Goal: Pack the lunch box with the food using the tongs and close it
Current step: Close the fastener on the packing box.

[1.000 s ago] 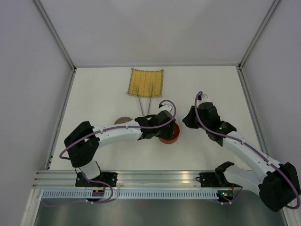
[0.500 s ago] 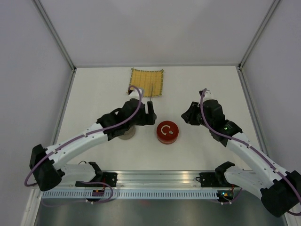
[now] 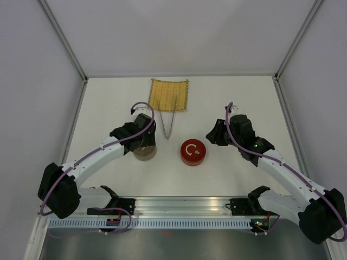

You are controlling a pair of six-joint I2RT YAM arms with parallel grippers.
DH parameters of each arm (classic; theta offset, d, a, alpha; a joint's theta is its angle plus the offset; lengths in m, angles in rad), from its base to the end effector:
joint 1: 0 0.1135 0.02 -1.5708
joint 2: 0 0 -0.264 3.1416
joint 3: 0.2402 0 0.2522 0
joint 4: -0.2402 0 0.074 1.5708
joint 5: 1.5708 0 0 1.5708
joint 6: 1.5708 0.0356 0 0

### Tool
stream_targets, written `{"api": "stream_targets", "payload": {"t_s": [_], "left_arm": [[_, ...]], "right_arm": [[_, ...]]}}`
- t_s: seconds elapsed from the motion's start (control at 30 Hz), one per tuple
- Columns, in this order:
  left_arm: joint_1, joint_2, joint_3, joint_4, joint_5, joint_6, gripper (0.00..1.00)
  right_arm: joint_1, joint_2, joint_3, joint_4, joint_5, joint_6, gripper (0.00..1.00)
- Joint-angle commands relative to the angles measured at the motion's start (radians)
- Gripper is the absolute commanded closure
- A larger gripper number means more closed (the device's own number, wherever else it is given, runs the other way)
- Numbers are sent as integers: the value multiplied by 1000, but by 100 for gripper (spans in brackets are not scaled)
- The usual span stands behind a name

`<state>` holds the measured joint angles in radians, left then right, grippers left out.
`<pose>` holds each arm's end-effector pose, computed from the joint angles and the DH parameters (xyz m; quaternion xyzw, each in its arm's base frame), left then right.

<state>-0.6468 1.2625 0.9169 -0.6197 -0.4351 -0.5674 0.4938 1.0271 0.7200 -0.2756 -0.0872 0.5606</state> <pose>0.2095 -0.1394 0.2511 -0.0273 0.9338 0.0031 0.3566 0.1979 0.1101 0.2623 0.0087 0.8798 0.2715 0.3901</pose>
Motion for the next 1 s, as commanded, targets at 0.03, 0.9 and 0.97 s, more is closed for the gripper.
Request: {"api": "stream_targets", "payload": {"t_s": [0.03,0.9,0.97], "left_arm": [[9,37,-21,52,30,49,25],[39,35,-69,169,216,61,92],[41,44,-90,176,228,54,95]], "right_arm": [[9,31,4,36,-22,-8,60],[11,39,-27,38,15,16,59],[12,42,-28,39,17,19,60]]}}
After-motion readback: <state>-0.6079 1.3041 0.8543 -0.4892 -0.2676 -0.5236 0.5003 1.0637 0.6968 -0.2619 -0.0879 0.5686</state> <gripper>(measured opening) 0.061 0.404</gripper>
